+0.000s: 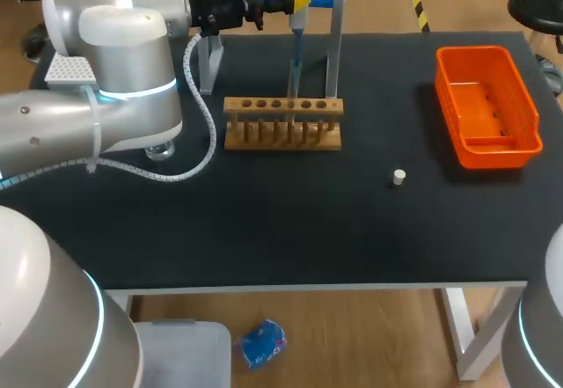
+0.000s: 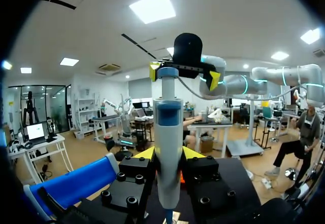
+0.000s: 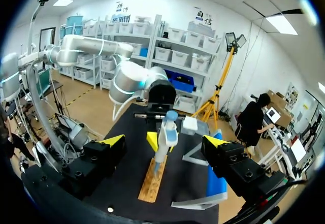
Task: Invert the test tube, pick up the pipette, mount the tip to pipette, aspirate from beaker and dispense into the tube, eject the tip, return the pipette, and cap with the stopper.
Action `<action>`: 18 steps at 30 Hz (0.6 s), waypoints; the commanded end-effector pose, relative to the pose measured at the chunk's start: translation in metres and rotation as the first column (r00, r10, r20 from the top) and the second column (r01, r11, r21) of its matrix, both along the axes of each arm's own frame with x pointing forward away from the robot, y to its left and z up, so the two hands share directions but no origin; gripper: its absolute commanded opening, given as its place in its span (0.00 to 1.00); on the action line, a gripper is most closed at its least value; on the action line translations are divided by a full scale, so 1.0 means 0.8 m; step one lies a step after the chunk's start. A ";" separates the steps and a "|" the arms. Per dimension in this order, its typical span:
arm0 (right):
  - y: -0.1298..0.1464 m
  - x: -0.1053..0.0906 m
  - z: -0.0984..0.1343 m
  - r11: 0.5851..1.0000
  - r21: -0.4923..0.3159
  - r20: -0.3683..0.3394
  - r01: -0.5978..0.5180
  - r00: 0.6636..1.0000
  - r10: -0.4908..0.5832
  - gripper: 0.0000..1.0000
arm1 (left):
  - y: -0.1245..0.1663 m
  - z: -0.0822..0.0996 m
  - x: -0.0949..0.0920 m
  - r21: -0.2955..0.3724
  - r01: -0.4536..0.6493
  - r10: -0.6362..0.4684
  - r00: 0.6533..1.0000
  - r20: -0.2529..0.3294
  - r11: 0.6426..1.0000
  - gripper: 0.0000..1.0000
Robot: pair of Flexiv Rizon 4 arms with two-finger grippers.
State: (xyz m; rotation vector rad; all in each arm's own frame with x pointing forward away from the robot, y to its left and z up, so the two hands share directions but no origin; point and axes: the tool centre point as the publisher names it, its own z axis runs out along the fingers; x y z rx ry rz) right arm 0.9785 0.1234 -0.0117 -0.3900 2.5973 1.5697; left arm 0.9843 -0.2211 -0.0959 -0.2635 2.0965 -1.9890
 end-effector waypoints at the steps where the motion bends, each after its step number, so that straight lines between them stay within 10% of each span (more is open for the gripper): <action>1: 0.014 0.005 0.017 1.000 0.004 0.005 -0.013 1.000 0.013 0.87 | -0.001 -0.001 -0.001 -0.004 -0.006 0.006 1.000 0.003 1.000 0.00; 3: 0.017 0.005 0.025 1.000 0.022 0.021 -0.008 1.000 0.007 0.14 | -0.001 -0.001 -0.001 -0.004 -0.006 0.006 1.000 0.003 1.000 0.00; 4: 0.017 0.005 0.029 1.000 0.025 0.031 -0.006 0.999 0.005 0.00 | -0.001 -0.001 -0.001 -0.004 -0.006 0.006 1.000 0.003 1.000 0.00; 18: 0.017 0.005 0.029 1.000 0.025 0.031 -0.006 0.999 0.005 0.00 | -0.001 -0.001 -0.001 -0.004 -0.006 0.006 1.000 0.003 1.000 0.00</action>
